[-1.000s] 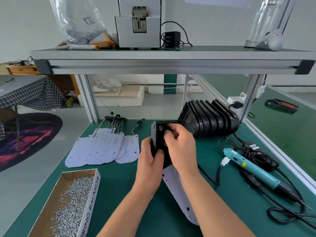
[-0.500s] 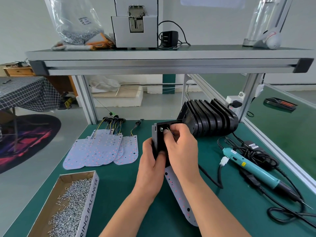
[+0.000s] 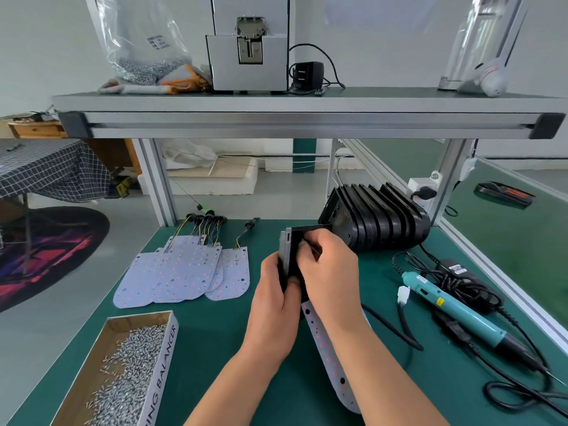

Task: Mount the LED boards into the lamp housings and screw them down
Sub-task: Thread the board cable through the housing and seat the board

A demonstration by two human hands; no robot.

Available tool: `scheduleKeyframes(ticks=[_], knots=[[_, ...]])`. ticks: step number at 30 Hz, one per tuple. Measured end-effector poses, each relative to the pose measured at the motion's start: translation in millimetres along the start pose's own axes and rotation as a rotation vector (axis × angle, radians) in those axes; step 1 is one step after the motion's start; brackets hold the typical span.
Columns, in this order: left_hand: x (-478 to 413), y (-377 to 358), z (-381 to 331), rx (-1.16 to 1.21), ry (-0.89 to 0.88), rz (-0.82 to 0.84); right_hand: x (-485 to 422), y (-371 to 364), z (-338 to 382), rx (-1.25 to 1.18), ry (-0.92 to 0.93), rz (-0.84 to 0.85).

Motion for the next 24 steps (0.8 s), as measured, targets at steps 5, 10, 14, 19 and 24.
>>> scheduleKeyframes(ticks=[5, 10, 14, 19, 24], knots=[[5, 1, -9, -0.063, -0.043, 0.007, -7, 4, 0, 0.151, 0.07, 0.068], [5, 2, -12, -0.051, -0.037, 0.03, -6, 2, 0, 0.146, 0.107, 0.043], [4, 2, -11, -0.041, -0.029, 0.037, -2, -1, -2, 0.035, 0.073, 0.017], [5, 3, -14, -0.041, -0.044, 0.024, 0, -1, -2, -0.15, -0.055, -0.094], [5, 5, -18, -0.056, -0.056, 0.008, -2, 0, -5, -0.126, -0.088, -0.116]])
Point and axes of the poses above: each hand's wrist, its own x-axis away from the middle knuckle, its own y-axis out of the back of the hand, z = x × y, the point moved 4 cm from there along -x, towards the middle knuckle, and after that the axes turned 15 degrees about y, right-handed, at the moved point
